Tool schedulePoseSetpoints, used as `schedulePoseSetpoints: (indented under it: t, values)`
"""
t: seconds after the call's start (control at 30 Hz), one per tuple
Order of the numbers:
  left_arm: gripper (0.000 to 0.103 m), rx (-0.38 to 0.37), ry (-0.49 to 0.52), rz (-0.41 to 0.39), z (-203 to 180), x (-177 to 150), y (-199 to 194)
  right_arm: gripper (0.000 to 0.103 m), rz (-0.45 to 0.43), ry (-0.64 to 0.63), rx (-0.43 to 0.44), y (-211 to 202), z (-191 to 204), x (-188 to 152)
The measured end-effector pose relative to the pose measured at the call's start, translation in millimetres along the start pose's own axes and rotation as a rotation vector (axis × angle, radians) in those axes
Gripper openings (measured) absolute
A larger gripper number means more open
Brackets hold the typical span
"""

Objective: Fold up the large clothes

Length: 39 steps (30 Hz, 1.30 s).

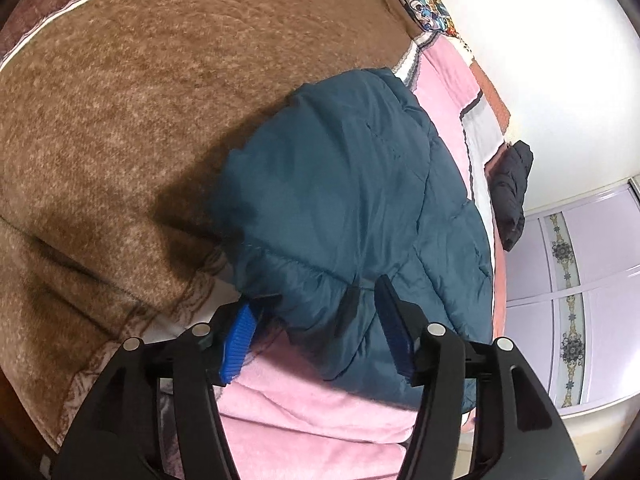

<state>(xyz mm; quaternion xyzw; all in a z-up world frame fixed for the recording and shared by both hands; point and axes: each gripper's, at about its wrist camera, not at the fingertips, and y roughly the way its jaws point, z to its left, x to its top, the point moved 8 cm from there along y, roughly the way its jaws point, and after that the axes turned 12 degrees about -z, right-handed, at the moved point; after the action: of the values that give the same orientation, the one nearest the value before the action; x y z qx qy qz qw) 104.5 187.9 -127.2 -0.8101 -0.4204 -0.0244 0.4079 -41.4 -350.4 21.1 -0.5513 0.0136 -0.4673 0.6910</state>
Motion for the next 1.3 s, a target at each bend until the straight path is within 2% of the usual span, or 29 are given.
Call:
schedulePoseSetpoints:
  t: [0.07,0.13,0.2,0.3,0.47,0.57,0.6,0.67,0.73,0.83,0.9,1.03,1.07,1.13,1.3]
  values:
    - [0.057,0.001,0.003,-0.001,2,-2,-2,0.010,-0.025,-0.081,0.039,-7,23,6]
    - [0.057,0.010,0.015,-0.005,2,-4,-3,0.003,-0.032,-0.187,0.114,-9,67,7]
    - [0.057,0.024,0.048,-0.011,0,-4,-5,0.001,-0.030,-0.306,0.197,-5,118,0]
    - [0.057,0.057,0.121,-0.024,-2,-4,-11,0.001,-0.020,-0.414,0.283,10,180,-15]
    - [0.057,0.122,0.297,-0.044,-7,-7,-31,0.001,0.013,-0.479,0.344,36,240,-30]
    - [0.057,0.131,0.387,-0.044,-13,-12,-43,0.001,0.046,-0.492,0.348,45,250,-40]
    - [0.054,0.121,0.411,-0.038,-17,-15,-46,0.001,0.050,-0.502,0.345,44,249,-44]
    - [0.047,0.100,0.447,-0.026,-24,-20,-48,0.001,0.058,-0.516,0.339,48,252,-46]
    - [0.033,0.066,0.472,-0.005,-37,-27,-45,0.001,0.063,-0.517,0.339,49,250,-47]
    - [0.024,0.006,0.515,0.027,-55,-42,-38,0.001,0.078,-0.504,0.341,53,251,-45]
    - [0.024,-0.002,0.527,0.046,-59,-49,-32,0.001,0.084,-0.504,0.347,56,255,-42]
    - [0.025,0.021,0.470,0.056,-44,-51,-29,0.001,0.088,-0.523,0.358,66,273,-41]
    - [0.028,0.031,0.447,0.050,-41,-52,-32,0.001,0.095,-0.527,0.362,70,278,-42]
    - [0.050,0.053,0.379,0.042,-29,-46,-34,0.001,0.102,-0.536,0.369,78,289,-43]
    - [0.052,0.048,0.339,0.016,-22,-36,-39,0.001,0.098,-0.573,0.318,114,310,-39]
